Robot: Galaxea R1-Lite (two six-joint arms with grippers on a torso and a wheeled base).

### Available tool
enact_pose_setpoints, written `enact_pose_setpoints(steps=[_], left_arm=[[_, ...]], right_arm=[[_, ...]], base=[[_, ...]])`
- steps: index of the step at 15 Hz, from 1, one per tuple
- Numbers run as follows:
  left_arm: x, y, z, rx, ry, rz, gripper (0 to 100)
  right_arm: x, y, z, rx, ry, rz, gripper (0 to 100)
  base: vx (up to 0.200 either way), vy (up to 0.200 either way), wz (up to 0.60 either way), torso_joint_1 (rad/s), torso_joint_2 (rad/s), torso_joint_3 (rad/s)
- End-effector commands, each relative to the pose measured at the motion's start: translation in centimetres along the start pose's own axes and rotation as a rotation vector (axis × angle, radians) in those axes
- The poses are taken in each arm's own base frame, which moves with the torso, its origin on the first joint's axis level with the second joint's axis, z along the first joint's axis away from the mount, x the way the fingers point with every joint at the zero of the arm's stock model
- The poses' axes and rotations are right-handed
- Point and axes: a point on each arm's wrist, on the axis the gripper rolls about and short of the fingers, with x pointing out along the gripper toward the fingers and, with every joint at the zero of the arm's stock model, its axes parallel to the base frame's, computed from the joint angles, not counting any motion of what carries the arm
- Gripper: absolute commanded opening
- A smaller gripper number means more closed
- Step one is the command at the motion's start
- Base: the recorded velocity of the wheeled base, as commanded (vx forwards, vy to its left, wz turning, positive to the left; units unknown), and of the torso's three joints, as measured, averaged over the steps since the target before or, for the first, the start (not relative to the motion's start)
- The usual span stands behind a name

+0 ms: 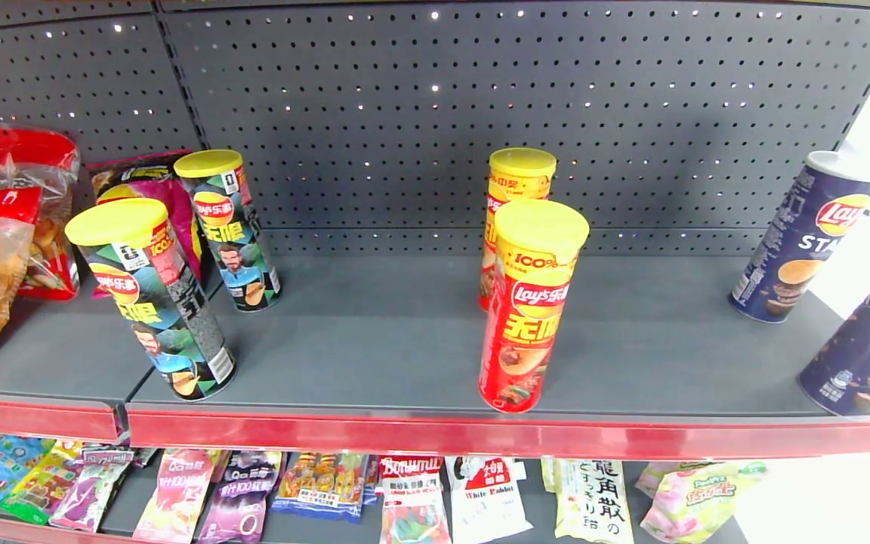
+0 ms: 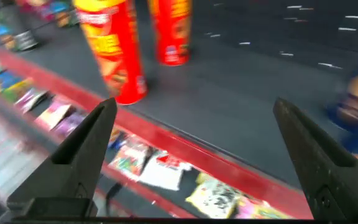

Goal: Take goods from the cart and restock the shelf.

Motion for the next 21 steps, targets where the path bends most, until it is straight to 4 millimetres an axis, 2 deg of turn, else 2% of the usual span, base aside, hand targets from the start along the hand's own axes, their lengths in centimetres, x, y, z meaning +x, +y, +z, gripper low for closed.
enact_pose_setpoints(steps=[1, 4, 6, 13, 18, 21], left_arm=[[0.0, 0.0, 0.0, 0.001, 0.003, 0.000, 100], [0.0, 0.0, 0.0, 0.001, 0.003, 0.000, 100], [0.0, 0.0, 0.0, 0.001, 0.003, 0.000, 100], [0.0, 0.0, 0.0, 0.001, 0.003, 0.001, 100], [0.0, 0.0, 0.0, 0.001, 0.003, 0.000, 100], [0.0, 0.0, 0.0, 0.001, 0.003, 0.000, 100]], right_arm=[[5.8, 0.5, 1.2, -0.004, 0.145, 0.170, 100], [9.4, 1.2, 1.7, -0.010, 0.182, 0.233, 100], [10.9, 2.2, 1.3, -0.030, 0.217, 0.278, 100], [13.9, 2.9, -1.1, -0.045, 0.362, 0.215, 100], [16.7, 3.0, -3.0, -0.081, 0.476, 0.093, 100], [18.2, 3.1, -3.5, -0.091, 0.508, 0.061, 100]], base=[[0.000, 0.000, 0.00, 0.000, 0.00, 0.000], [0.000, 0.000, 0.00, 0.000, 0.00, 0.000], [0.000, 0.000, 0.00, 0.000, 0.00, 0.000], [0.000, 0.000, 0.00, 0.000, 0.00, 0.000], [0.000, 0.000, 0.00, 0.000, 0.00, 0.000], [0.000, 0.000, 0.00, 0.000, 0.00, 0.000]])
